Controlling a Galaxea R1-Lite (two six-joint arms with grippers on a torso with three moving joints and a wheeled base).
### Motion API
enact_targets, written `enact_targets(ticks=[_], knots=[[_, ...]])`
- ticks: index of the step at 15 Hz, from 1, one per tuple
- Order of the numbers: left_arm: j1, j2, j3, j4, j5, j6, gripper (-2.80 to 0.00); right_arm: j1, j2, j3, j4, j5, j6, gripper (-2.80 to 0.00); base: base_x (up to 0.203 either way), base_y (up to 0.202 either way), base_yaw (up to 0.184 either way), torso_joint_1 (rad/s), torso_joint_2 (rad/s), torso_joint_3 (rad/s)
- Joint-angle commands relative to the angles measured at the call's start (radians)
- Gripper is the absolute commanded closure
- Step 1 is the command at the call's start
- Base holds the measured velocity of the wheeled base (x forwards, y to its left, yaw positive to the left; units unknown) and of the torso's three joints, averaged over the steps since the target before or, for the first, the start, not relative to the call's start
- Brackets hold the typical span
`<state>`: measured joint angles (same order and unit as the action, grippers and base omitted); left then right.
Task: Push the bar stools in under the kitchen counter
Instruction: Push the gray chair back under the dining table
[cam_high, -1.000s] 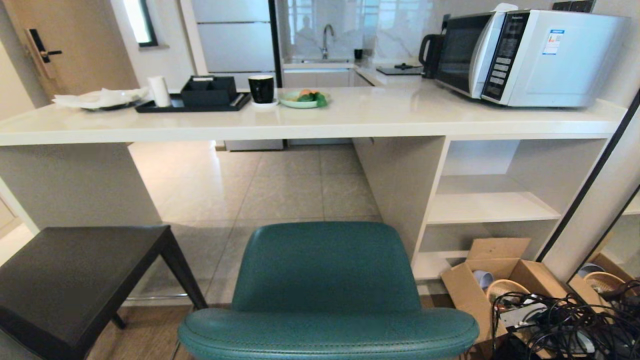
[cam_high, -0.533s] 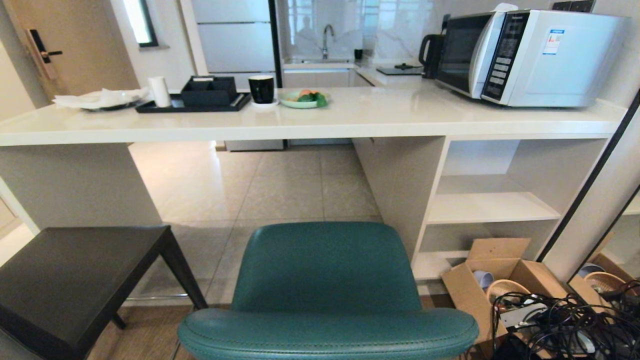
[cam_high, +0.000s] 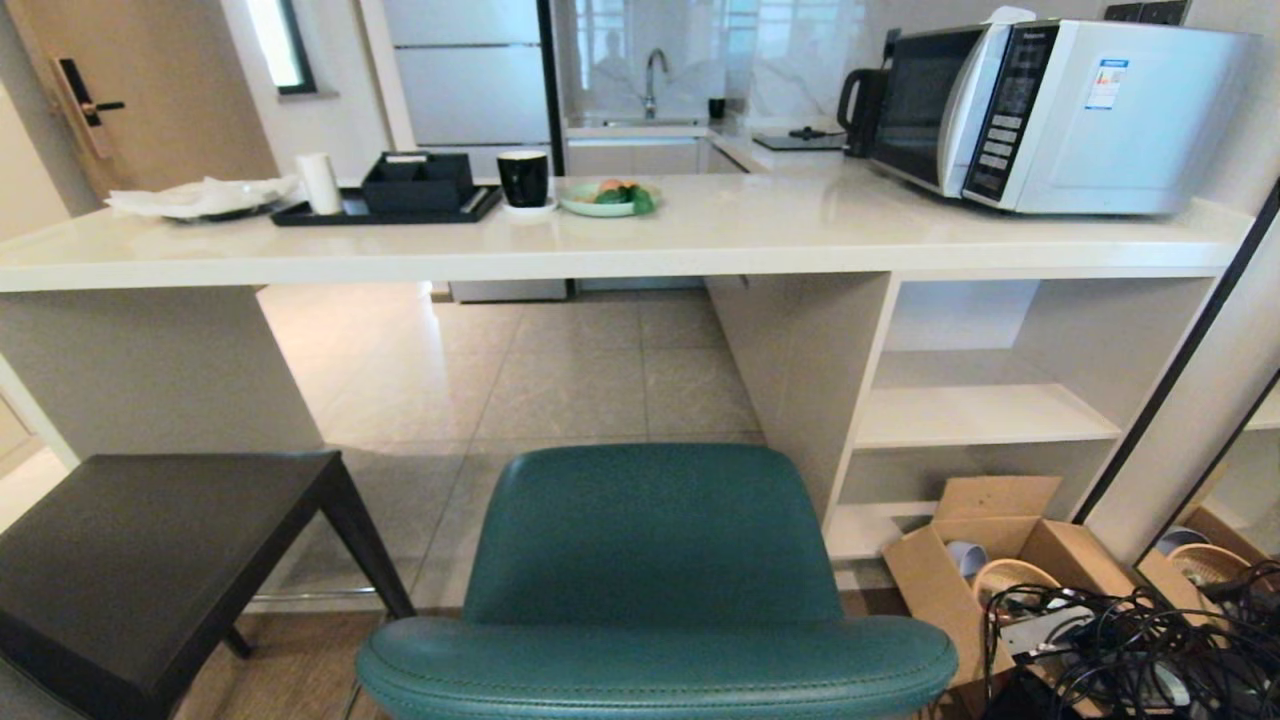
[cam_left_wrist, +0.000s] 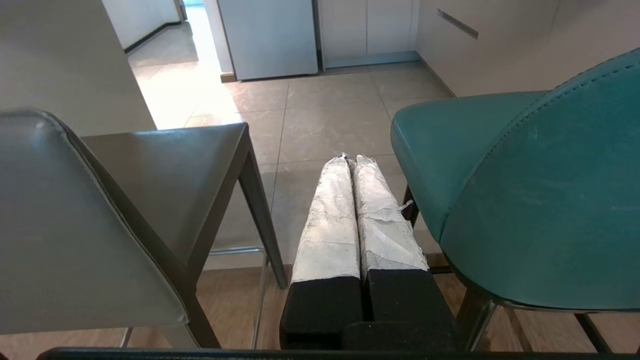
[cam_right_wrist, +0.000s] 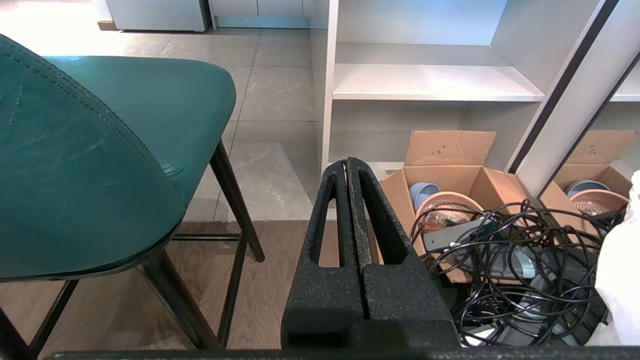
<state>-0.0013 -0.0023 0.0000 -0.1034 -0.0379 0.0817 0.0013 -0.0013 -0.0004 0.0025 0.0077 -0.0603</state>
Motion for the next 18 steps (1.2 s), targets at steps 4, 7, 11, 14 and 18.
enact_targets(ticks=[4, 7, 11, 14, 18], knots=[[0.002, 0.002, 0.04, -0.008, 0.012, -0.002, 0.0, 0.0, 0.001, 0.002, 0.001, 0.0, -0.001, 0.0, 0.0, 0.0, 0.0, 0.0, 0.0, 0.0], [0.003, 0.004, 0.04, -0.01, 0.019, -0.009, 0.0, 0.0, 0.001, 0.002, 0.001, 0.0, 0.0, 0.0, 0.0, 0.0, 0.0, 0.0, 0.0, 0.0], [0.003, 0.002, 0.04, -0.01, 0.023, -0.016, 0.0, 0.0, 0.001, 0.002, 0.001, 0.0, -0.001, 0.0, -0.103, 0.0, 0.0, 0.004, 0.0, 0.0], [0.001, 0.002, 0.04, -0.01, 0.018, -0.008, 0.0, 0.0, 0.001, 0.002, 0.001, 0.0, -0.001, 0.0, -0.197, 0.0, -0.004, 0.002, 0.0, 0.004], [0.001, 0.002, 0.04, -0.01, 0.023, -0.017, 0.0, 0.0, 0.001, 0.002, 0.001, 0.0, -0.001, 0.0, -0.032, 0.0, -0.001, -0.001, 0.0, 0.001]])
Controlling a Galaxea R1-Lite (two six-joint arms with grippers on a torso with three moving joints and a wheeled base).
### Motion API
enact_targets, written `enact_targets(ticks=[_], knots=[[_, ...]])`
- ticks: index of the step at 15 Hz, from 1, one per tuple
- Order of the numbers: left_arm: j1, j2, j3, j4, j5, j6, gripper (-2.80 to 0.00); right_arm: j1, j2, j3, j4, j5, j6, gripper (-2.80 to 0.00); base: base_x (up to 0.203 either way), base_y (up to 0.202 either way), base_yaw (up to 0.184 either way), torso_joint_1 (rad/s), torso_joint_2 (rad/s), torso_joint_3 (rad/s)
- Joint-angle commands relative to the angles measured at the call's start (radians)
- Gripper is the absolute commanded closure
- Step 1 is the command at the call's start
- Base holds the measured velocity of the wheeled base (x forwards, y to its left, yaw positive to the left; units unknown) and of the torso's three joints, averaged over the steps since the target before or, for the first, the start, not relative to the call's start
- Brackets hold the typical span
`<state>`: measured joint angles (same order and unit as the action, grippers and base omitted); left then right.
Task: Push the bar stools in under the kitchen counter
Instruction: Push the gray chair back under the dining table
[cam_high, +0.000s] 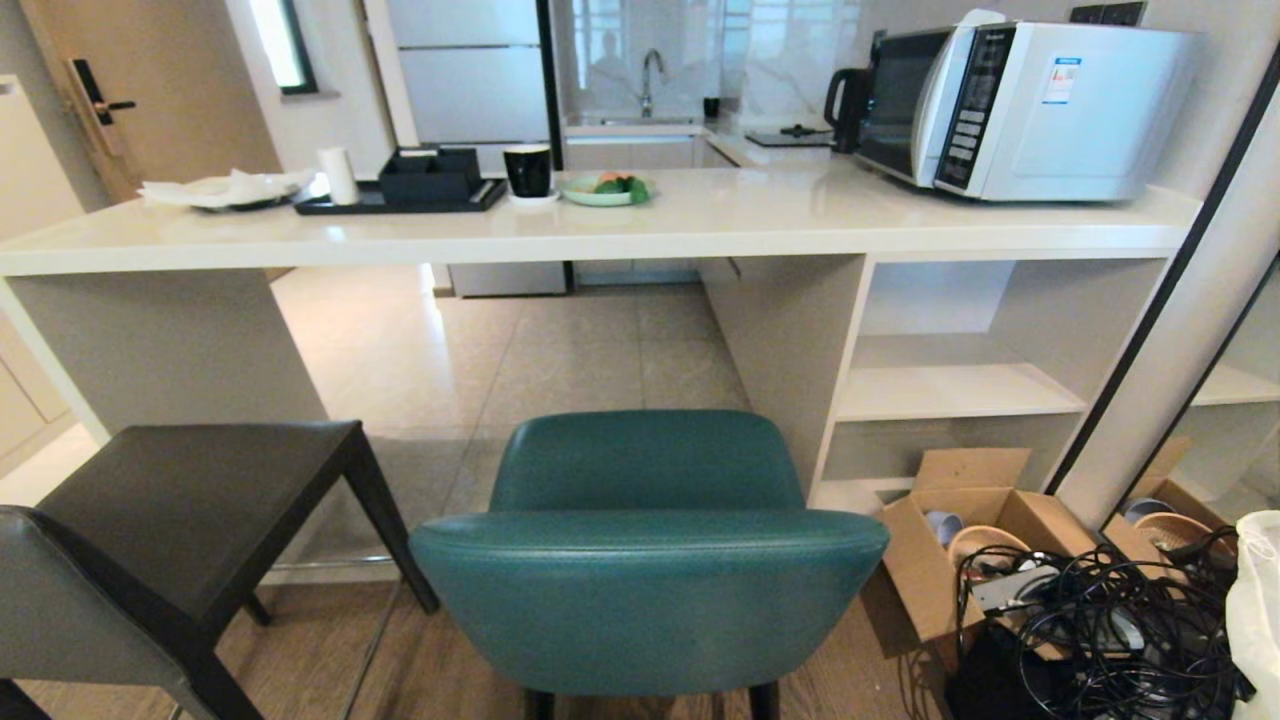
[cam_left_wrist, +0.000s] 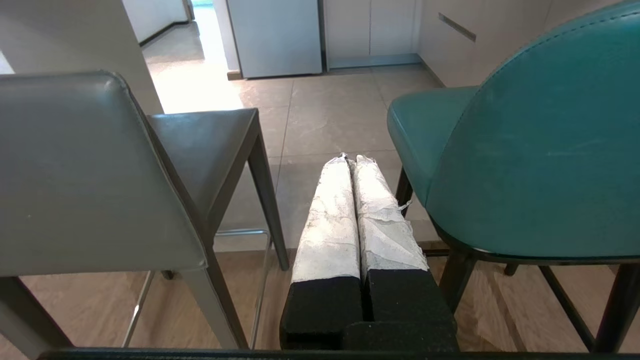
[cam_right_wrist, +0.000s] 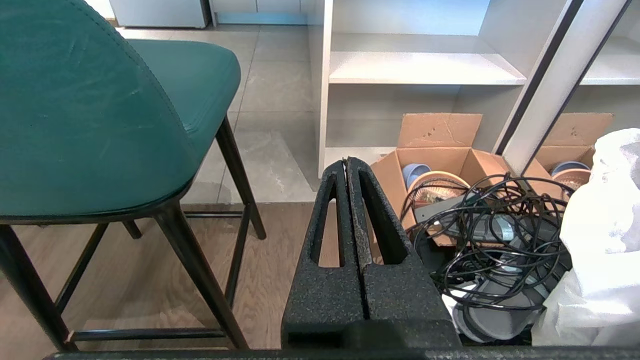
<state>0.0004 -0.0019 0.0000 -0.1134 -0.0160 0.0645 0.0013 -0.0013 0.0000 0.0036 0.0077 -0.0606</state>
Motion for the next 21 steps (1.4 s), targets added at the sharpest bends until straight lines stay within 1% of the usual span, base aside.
enact_targets(ticks=[1, 5, 7, 21], knots=[[0.0, 0.002, 0.04, 0.0, 0.001, 0.001, 0.0, 0.0, 0.001, 0.002, 0.001, 0.0, -0.001, 0.0, 0.0, 0.0, 0.0, 0.0, 0.0, 0.0], [0.0, 0.002, 0.04, -0.002, 0.001, -0.015, 0.0, 0.0, 0.001, 0.002, -0.001, 0.0, -0.001, 0.0, 0.0, 0.0, 0.0, 0.0, 0.0, 0.0], [0.0, 0.002, 0.04, -0.002, 0.001, -0.017, 0.0, 0.0, 0.001, 0.002, -0.001, 0.0, -0.001, 0.0, -0.005, 0.09, 0.0, 0.002, 0.0, 0.002], [0.0, 0.002, 0.04, -0.002, 0.001, -0.02, 0.0, 0.0, 0.001, 0.002, -0.001, -0.002, 0.01, 0.0, 0.0, 0.196, 0.0, 0.004, 0.0, 0.002]])
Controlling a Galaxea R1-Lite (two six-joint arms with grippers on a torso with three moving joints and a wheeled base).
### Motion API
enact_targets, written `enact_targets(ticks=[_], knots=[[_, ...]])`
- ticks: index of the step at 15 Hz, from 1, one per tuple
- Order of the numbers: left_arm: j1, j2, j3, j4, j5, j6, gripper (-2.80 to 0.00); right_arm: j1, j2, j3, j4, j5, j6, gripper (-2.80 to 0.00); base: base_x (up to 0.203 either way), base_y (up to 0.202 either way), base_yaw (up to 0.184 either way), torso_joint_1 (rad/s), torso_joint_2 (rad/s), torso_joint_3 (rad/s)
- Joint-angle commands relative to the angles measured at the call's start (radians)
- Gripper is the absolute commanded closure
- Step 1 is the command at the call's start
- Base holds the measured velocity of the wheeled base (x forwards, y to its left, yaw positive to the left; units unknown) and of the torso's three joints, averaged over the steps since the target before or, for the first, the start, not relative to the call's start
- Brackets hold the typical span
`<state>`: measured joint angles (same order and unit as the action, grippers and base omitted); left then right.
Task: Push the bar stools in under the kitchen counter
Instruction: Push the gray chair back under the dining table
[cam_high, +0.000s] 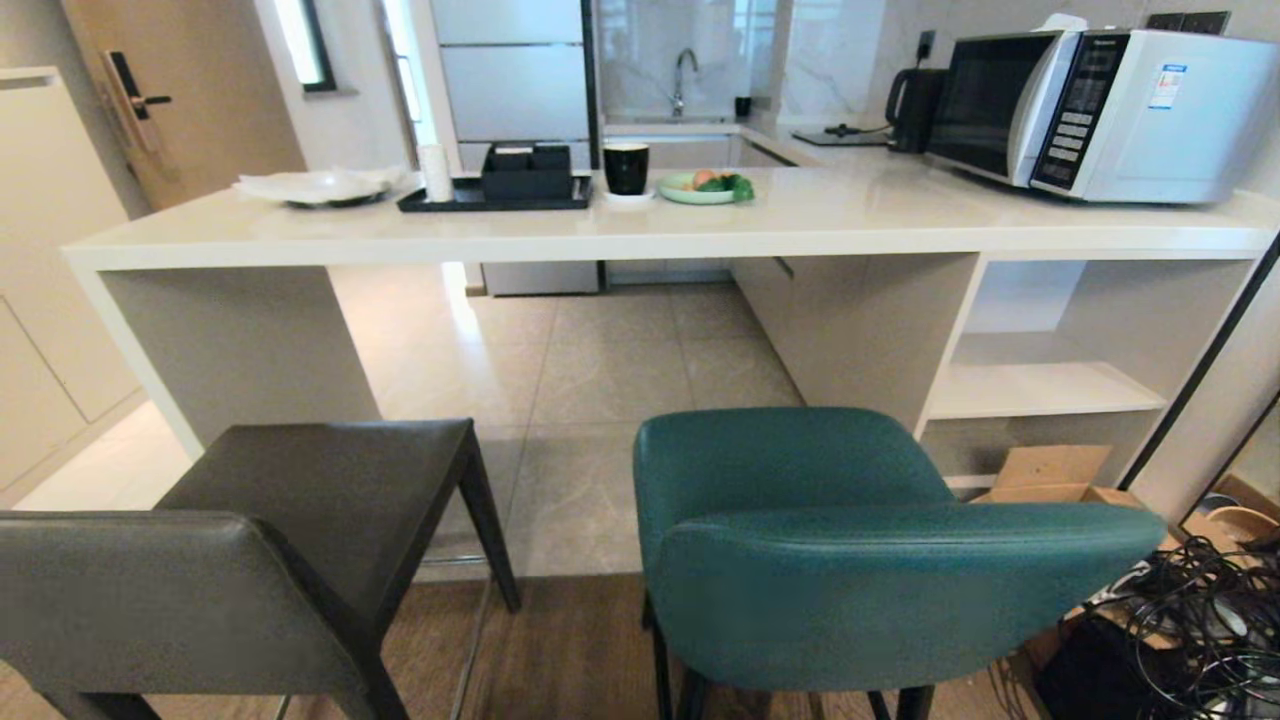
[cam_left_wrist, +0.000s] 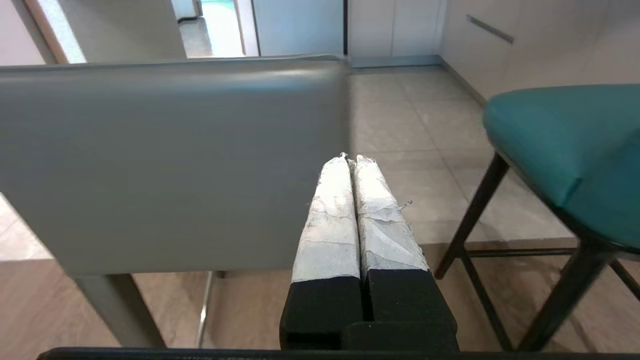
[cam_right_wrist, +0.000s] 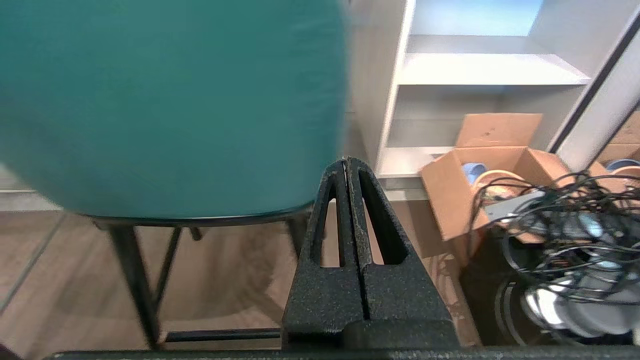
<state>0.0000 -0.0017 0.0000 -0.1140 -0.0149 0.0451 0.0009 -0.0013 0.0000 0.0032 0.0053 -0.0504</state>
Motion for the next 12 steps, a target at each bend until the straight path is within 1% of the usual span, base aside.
enact_targets(ticks=[1, 9, 10, 12], knots=[[0.0, 0.002, 0.04, -0.001, 0.0, -0.001, 0.0, 0.001, 0.001, 0.002, 0.0, 0.001, 0.0, 0.0, 0.0, 0.198, 0.004, 0.002, 0.0, -0.005], [0.0, 0.003, 0.04, -0.001, 0.0, 0.0, 0.0, 0.001, 0.001, 0.002, 0.0, -0.001, 0.006, 0.0, 0.0, 0.189, -0.001, 0.002, 0.0, 0.002], [0.0, 0.002, 0.04, -0.001, 0.001, -0.001, 0.0, 0.001, 0.001, 0.002, -0.001, -0.001, 0.006, 0.0, 0.0, 0.082, -0.002, -0.002, 0.0, 0.002], [0.0, 0.003, 0.04, -0.001, 0.001, -0.002, 0.0, 0.001, 0.001, 0.002, -0.002, -0.001, 0.008, 0.0, 0.0, 0.0, 0.0, 0.0, 0.0, 0.0]])
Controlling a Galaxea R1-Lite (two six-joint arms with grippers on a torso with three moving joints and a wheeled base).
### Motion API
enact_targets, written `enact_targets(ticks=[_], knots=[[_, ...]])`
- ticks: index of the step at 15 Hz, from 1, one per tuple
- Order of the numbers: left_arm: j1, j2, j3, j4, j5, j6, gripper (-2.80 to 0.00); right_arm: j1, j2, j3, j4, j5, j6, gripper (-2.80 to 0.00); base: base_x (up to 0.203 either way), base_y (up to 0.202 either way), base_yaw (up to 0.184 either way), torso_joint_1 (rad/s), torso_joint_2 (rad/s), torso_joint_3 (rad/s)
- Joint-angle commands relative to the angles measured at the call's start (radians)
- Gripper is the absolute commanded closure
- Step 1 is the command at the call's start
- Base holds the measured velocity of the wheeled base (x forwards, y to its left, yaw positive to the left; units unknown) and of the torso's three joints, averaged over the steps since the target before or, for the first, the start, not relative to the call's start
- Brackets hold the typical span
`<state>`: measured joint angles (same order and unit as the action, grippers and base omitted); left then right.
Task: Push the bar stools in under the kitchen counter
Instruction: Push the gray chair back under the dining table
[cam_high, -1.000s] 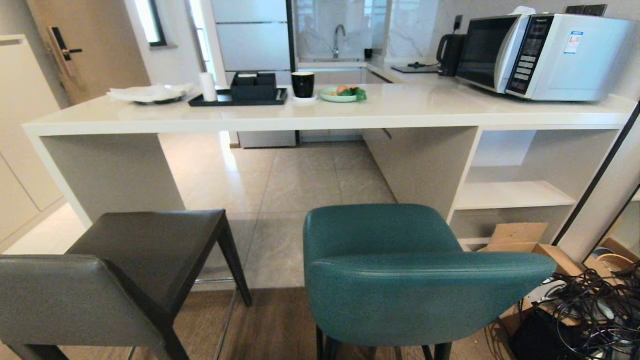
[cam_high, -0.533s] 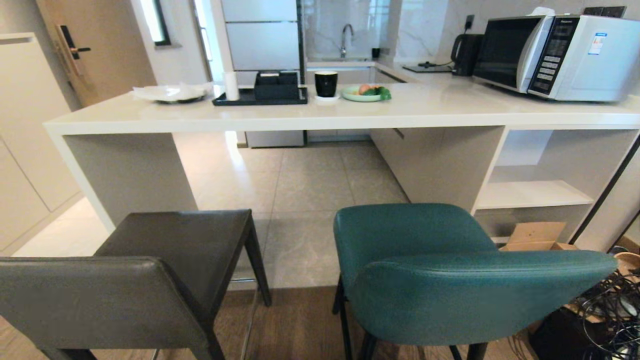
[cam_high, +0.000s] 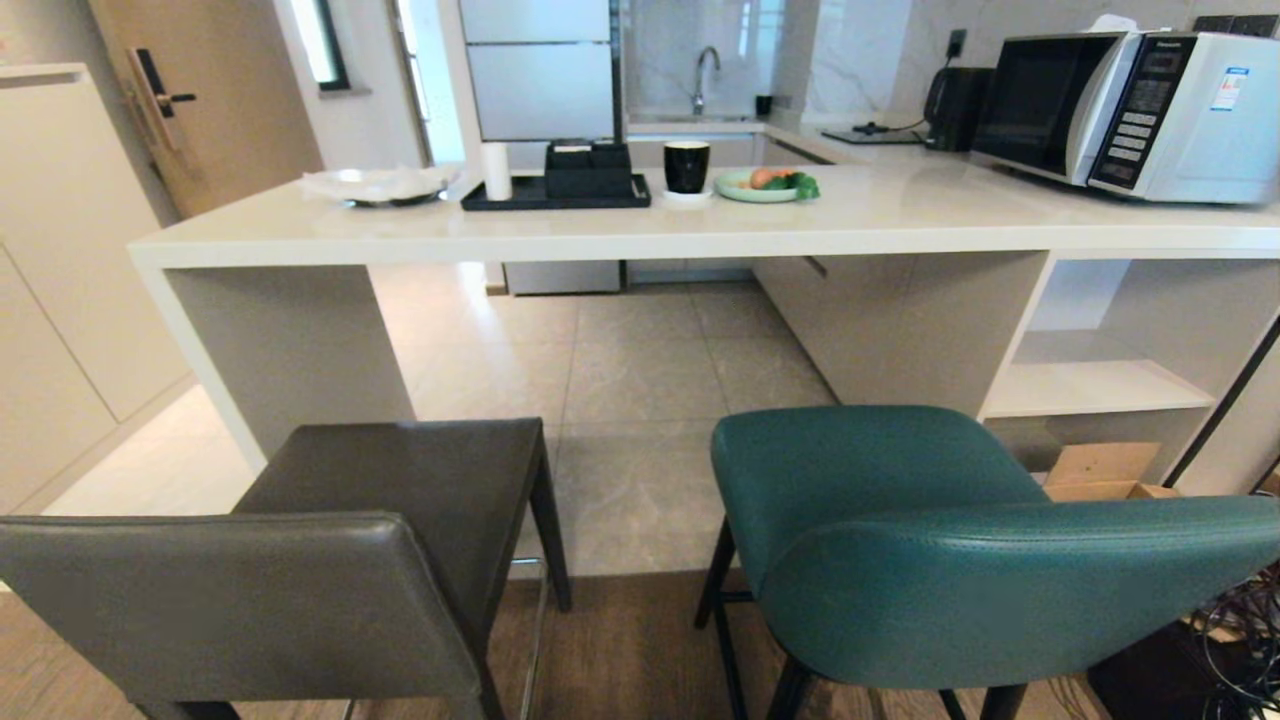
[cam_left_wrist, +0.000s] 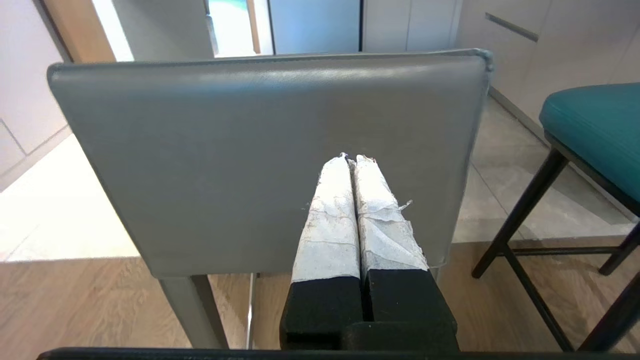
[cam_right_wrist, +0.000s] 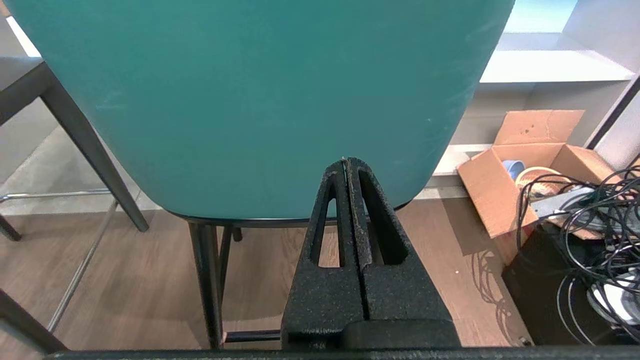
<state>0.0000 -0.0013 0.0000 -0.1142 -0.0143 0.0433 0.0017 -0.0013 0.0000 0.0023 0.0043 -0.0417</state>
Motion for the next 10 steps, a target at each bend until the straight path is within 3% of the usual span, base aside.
enact_targets(ticks=[1, 7, 10], knots=[[0.0, 0.001, 0.04, -0.001, -0.001, -0.001, 0.0, 0.0, 0.001, 0.002, -0.001, -0.001, 0.003, 0.0, 0.0, 0.0, 0.0, 0.0, 0.0, 0.0], [0.0, 0.001, 0.04, -0.001, -0.001, -0.002, 0.0, 0.0, 0.001, 0.002, -0.001, -0.001, 0.009, 0.0, -0.171, -0.003, 0.0, 0.001, 0.0, 0.002], [0.0, 0.002, 0.04, -0.001, 0.0, -0.003, 0.0, 0.0, 0.001, 0.002, -0.001, -0.001, 0.009, 0.0, 0.0, 0.0, 0.0, 0.0, 0.0, 0.0]])
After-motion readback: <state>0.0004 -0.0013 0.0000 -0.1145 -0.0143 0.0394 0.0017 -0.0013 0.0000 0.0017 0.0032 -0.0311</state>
